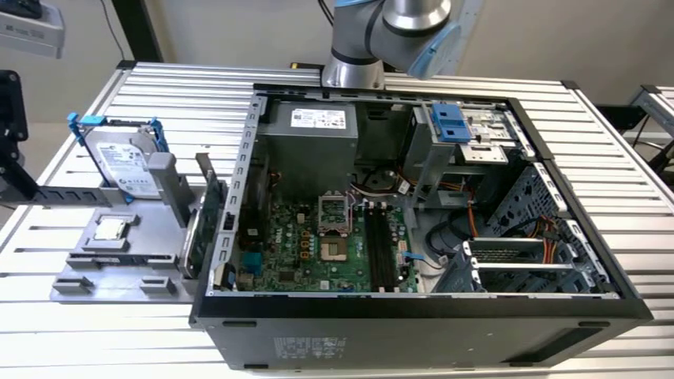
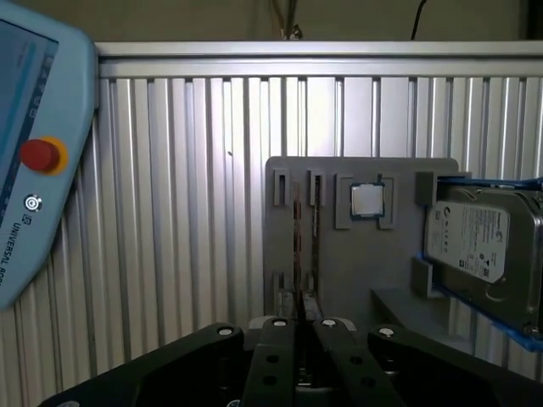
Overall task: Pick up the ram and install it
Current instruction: 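Pick up the ram and move it above insertion slot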
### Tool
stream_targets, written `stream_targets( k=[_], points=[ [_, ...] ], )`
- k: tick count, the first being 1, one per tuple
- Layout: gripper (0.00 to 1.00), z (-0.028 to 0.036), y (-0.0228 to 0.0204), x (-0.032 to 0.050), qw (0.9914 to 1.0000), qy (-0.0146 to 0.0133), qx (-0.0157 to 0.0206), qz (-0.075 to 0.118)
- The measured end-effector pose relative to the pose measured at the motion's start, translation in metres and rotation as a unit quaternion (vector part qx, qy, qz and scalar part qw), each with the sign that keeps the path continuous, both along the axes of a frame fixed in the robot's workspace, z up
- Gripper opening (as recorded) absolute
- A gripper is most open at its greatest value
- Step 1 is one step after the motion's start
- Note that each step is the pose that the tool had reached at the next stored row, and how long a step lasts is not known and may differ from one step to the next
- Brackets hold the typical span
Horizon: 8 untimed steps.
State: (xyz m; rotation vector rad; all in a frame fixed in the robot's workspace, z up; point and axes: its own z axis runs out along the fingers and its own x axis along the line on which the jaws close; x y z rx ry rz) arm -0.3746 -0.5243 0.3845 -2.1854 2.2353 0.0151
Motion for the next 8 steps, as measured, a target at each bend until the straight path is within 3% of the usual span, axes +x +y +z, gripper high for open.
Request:
stream_targets(
  k=[8],
  points=[
    [0.00,0.0155,0.0000,0.0000,1.00000,0.0000,0.0000,0.000]
  ],
)
